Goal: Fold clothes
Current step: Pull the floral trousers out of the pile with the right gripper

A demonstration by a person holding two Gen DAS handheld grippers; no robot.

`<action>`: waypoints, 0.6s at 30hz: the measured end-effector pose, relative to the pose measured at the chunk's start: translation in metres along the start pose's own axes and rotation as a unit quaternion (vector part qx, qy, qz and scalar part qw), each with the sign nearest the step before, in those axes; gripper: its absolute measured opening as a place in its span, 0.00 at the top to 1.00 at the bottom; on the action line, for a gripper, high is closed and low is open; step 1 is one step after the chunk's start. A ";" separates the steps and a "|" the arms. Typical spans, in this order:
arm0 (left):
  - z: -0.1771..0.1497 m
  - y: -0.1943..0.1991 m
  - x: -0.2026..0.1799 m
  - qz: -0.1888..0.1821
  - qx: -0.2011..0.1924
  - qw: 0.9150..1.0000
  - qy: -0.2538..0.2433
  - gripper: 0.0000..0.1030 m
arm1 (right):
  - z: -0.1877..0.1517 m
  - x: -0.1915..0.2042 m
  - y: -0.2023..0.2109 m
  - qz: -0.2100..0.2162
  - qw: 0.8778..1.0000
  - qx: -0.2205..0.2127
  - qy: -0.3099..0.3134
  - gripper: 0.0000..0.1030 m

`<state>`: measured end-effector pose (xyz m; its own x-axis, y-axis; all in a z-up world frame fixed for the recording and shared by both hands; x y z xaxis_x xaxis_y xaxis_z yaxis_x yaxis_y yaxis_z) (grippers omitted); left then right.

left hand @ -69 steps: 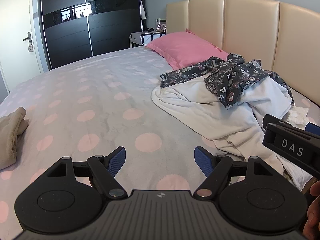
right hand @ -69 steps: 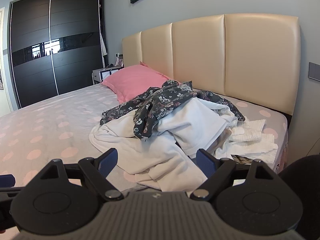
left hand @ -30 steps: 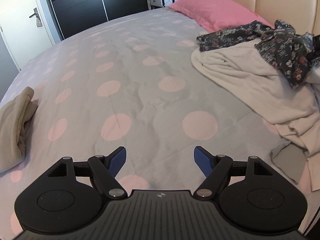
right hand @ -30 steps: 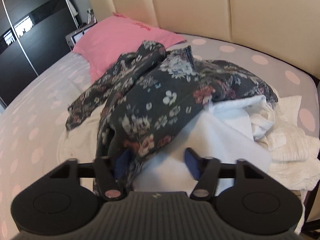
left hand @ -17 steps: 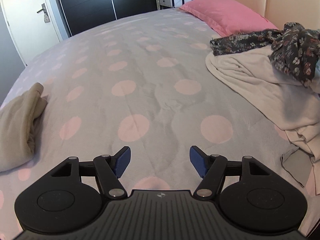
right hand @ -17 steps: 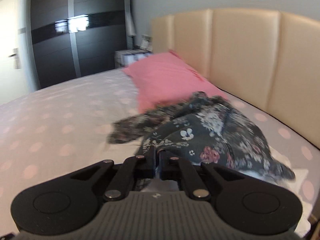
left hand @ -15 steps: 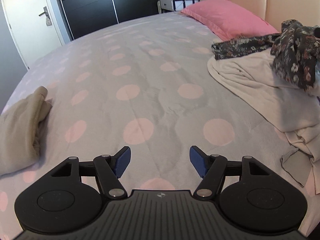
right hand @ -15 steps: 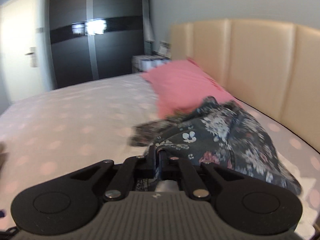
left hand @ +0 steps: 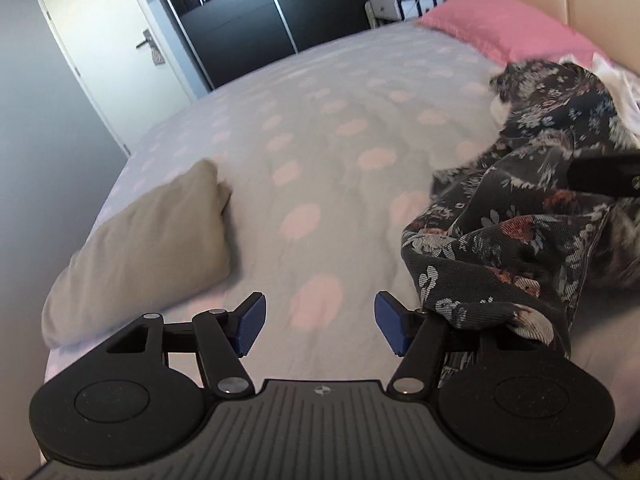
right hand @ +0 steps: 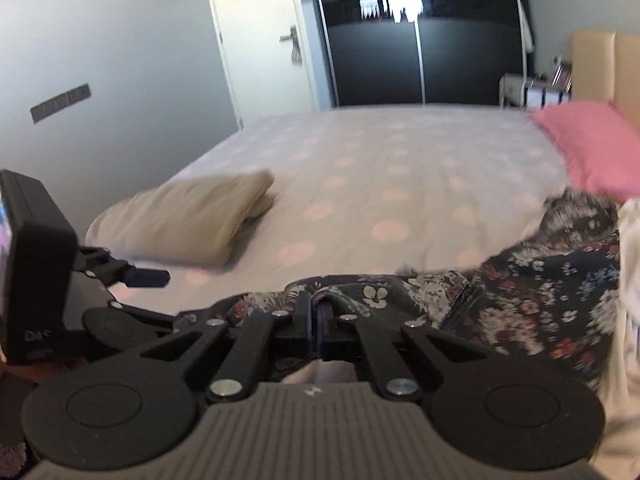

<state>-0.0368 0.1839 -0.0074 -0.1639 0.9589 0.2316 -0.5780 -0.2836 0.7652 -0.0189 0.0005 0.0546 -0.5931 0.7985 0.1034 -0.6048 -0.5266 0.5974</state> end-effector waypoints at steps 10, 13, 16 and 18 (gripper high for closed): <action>-0.052 0.003 0.025 -0.003 0.025 0.999 0.030 0.43 | -0.059 -0.020 0.005 -0.009 0.996 0.088 0.009 0.67; -0.050 0.008 0.026 -0.009 0.012 0.999 0.036 0.42 | -0.071 -0.040 0.015 -0.014 0.993 0.116 0.004 0.61; -0.043 0.006 0.020 -0.018 0.006 0.999 0.034 0.42 | -0.071 -0.065 0.024 -0.053 0.992 0.116 0.003 0.57; -0.038 0.002 0.012 -0.028 0.007 0.999 0.030 0.42 | -0.064 -0.088 0.024 -0.094 0.990 0.109 -0.002 0.55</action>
<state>-0.0700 0.1955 -0.0255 -0.1790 0.9720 0.1523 -0.5765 -0.2291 0.7843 -0.0156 -0.1017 0.0089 -0.4782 0.8779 -0.0226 -0.5756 -0.2939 0.7631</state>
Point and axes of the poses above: each gripper's, at about its wrist camera, not at the fingertips, and y roughly against the way its jaws point, x to its left, z to its top, the point moved 3 cm from there along -y, roughly the way its jaws point, and after that the axes turned 8 degrees about -z, right-handed, at the moved point
